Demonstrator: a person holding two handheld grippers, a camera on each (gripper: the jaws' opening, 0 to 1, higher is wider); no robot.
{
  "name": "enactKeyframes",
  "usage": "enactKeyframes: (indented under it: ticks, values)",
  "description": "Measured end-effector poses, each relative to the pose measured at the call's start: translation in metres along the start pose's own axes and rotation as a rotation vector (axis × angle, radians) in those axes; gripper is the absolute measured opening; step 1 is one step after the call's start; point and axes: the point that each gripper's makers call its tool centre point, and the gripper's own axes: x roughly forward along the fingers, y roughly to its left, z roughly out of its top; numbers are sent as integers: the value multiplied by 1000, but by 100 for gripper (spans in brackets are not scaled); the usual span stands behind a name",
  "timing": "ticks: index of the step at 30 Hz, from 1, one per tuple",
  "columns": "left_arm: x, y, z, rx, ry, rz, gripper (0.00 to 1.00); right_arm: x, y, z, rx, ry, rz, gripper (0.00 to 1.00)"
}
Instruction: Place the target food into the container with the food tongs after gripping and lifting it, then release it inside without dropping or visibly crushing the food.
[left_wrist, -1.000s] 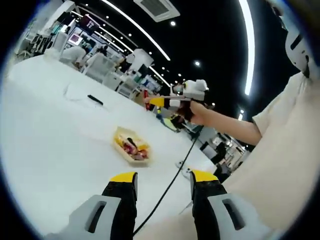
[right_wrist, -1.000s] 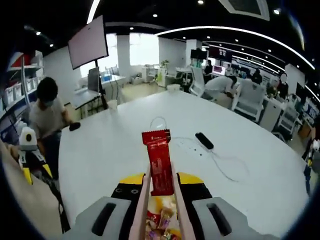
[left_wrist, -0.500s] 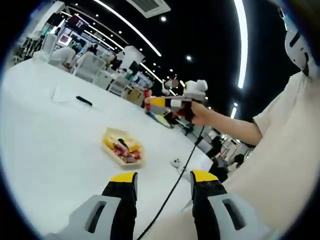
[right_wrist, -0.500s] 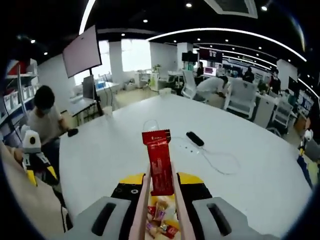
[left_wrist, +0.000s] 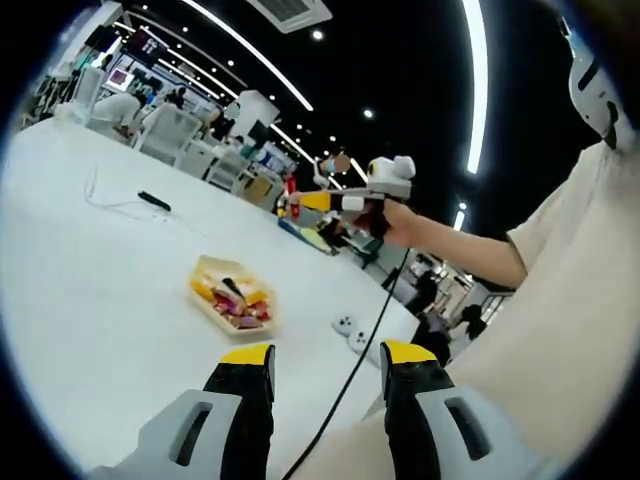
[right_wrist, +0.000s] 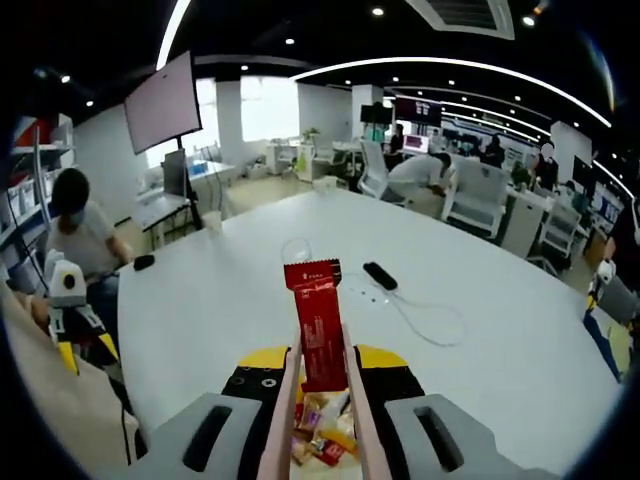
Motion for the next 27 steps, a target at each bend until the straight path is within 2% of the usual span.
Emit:
enactKeyframes:
  ticks: [12, 19, 27]
  values:
    - [-1, -4, 0, -3, -3, 22, 41, 3, -2, -3, 4, -4, 12, 23]
    - [0, 2, -1, -13, 1, 26, 41, 1, -4, -5, 15, -5, 8, 23]
    - [7, 1, 0, -14, 15, -2, 41, -4, 0, -13, 20, 8, 1, 23]
